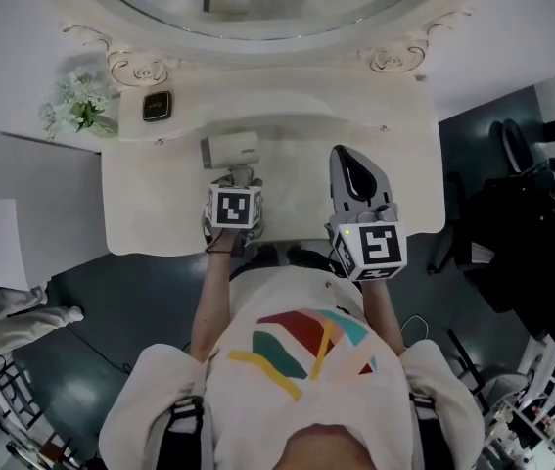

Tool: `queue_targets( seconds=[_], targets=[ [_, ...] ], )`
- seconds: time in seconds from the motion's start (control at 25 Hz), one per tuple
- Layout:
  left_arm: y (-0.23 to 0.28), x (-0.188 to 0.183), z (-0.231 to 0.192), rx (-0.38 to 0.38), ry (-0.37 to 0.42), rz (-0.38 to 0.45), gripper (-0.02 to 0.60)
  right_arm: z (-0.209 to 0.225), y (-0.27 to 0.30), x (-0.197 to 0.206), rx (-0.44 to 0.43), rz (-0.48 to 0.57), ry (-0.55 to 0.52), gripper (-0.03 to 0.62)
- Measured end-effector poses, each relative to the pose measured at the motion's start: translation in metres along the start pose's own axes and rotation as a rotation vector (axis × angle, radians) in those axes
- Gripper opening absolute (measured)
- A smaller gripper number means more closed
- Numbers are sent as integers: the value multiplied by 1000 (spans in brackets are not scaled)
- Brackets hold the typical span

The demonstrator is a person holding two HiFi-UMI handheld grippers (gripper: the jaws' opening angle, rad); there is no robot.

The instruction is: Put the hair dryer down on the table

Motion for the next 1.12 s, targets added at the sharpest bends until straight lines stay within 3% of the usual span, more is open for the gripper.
queue_targets(
  seconds=[0.6, 1.12],
  targets=[
    [14, 12, -12, -24, 18, -84, 196, 4, -6, 12, 33, -29, 10, -2],
    [20, 16, -12, -11, -28, -120, 210, 4, -7, 13, 29, -27, 15, -2]
  ],
)
Point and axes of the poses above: the fingertips, and each gripper's own axes: y forward along the fingers, z to its right, x out of its underside, the point moved 5 cm from there along -y, backward along the fingers, and after that the axes turned 3 degrees about y, right-handed, at the moved point
